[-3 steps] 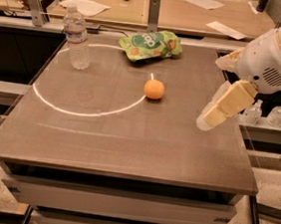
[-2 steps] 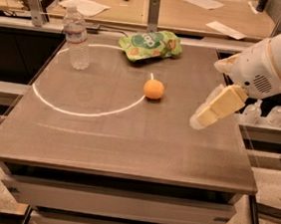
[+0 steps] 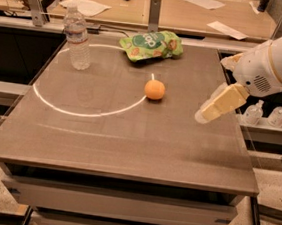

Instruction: Move orange near water bottle

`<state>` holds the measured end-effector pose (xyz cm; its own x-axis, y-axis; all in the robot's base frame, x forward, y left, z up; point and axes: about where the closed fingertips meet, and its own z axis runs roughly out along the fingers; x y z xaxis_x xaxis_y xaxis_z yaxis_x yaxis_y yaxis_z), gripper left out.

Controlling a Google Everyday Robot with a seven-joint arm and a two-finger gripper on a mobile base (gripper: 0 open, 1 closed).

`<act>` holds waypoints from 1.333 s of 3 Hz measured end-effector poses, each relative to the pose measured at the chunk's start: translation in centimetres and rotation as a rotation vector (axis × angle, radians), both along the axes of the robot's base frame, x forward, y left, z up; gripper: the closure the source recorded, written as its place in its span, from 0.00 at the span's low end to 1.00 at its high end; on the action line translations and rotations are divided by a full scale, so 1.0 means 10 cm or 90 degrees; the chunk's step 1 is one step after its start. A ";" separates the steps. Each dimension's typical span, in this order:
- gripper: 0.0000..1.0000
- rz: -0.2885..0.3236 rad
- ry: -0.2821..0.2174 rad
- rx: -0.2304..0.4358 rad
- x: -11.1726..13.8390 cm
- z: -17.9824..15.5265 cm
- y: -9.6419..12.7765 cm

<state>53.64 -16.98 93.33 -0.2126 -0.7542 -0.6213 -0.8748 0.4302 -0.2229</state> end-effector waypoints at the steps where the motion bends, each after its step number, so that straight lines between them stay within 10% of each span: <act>1: 0.00 -0.002 -0.001 -0.013 0.01 -0.02 -0.03; 4: 0.00 0.109 -0.002 0.069 0.42 -0.31 0.33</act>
Offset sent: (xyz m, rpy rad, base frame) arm 0.0252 0.0122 -0.0199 0.0183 0.0390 0.0148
